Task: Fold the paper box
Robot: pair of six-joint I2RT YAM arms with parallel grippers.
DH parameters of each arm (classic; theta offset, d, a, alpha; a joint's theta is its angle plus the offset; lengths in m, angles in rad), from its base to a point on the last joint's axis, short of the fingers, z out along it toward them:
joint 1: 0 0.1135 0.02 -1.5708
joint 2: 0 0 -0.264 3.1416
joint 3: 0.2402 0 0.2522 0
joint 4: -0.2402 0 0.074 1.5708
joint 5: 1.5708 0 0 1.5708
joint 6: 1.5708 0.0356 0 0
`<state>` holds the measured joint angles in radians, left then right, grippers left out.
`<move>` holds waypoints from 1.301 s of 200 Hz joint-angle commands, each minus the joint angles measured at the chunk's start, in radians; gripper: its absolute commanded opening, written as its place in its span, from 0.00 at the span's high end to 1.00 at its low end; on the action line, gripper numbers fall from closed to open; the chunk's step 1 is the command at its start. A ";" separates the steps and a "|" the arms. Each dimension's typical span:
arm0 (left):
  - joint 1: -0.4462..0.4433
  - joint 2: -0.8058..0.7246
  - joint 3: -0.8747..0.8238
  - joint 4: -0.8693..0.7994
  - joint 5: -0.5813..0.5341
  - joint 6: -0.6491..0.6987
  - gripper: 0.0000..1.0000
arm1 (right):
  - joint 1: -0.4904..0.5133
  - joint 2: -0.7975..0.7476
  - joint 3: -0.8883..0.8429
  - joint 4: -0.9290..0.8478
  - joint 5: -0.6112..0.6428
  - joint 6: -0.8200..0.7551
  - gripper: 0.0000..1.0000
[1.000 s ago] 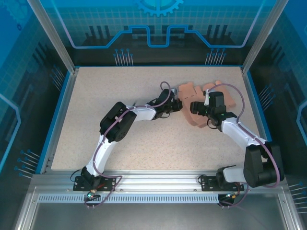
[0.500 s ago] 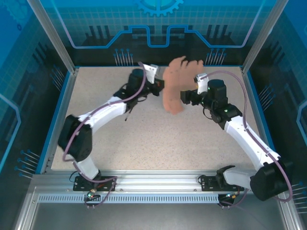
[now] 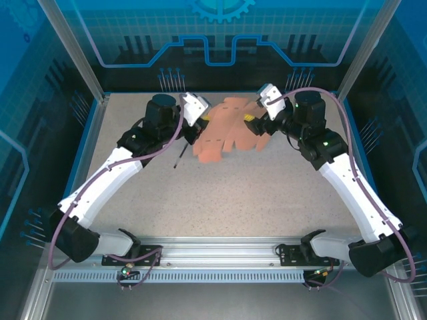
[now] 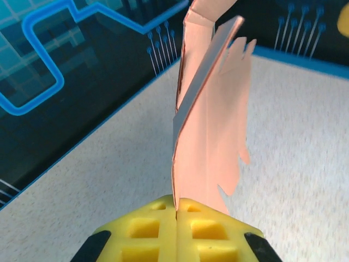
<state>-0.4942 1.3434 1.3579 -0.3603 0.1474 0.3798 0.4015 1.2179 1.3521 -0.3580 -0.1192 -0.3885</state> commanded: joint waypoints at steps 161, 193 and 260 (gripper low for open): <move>-0.036 -0.069 0.119 -0.271 0.062 0.264 1.00 | 0.017 0.257 0.270 -0.397 -0.412 -0.452 0.66; -0.035 -0.071 0.111 -0.257 0.071 0.256 1.00 | 0.008 0.271 0.272 -0.395 -0.428 -0.437 0.81; 0.004 -0.150 -0.024 -0.056 0.096 0.142 0.57 | -0.085 0.189 0.142 -0.253 -0.581 -0.279 1.00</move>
<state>-0.5194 1.2747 1.4101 -0.5495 0.1886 0.5976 0.3656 1.4666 1.5532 -0.6800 -0.5941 -0.7658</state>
